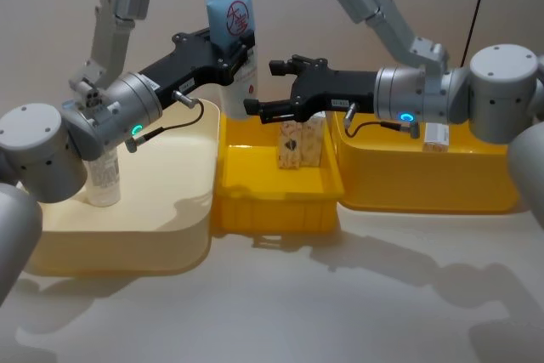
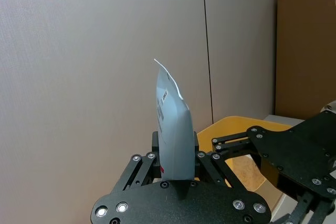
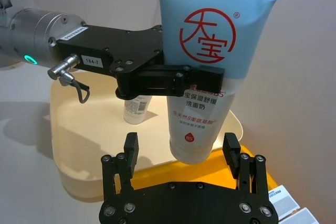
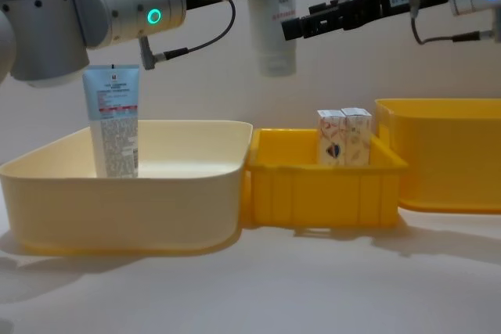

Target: Bimanual collaborative sorting of washing and personal care products

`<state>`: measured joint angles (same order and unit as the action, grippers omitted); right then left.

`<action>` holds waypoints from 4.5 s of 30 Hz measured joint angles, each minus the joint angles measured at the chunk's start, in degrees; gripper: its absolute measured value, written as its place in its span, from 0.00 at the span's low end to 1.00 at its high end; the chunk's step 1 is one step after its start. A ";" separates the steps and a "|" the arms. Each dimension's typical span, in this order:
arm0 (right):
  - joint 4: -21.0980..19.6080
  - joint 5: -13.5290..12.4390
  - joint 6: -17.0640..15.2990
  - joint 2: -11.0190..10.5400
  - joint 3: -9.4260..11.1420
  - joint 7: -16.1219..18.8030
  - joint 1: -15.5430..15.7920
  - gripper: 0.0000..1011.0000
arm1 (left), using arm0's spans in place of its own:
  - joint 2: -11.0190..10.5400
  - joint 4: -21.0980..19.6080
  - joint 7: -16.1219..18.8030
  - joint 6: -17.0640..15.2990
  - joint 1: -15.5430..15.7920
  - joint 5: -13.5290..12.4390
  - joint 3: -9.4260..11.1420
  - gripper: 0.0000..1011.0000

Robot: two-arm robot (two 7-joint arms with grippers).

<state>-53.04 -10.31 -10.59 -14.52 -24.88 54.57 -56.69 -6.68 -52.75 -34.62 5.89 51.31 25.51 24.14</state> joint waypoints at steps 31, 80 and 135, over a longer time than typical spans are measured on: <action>2.29 1.24 1.44 0.99 -2.21 -5.37 -0.64 0.99 | 0.07 -0.79 1.32 -0.23 -0.49 0.42 0.91 0.25; 8.34 1.40 2.98 5.77 -5.09 -11.43 -3.40 0.91 | 0.09 -0.61 1.69 -0.22 -1.13 0.42 0.63 0.25; 8.68 1.44 3.06 6.05 -5.33 -12.10 -3.54 0.57 | 0.09 -0.52 1.57 -0.03 -1.12 0.51 0.56 0.42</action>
<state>-44.36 -8.87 -7.53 -8.47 -30.21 42.47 -60.23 -6.59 -53.27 -33.05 5.85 50.19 26.03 24.69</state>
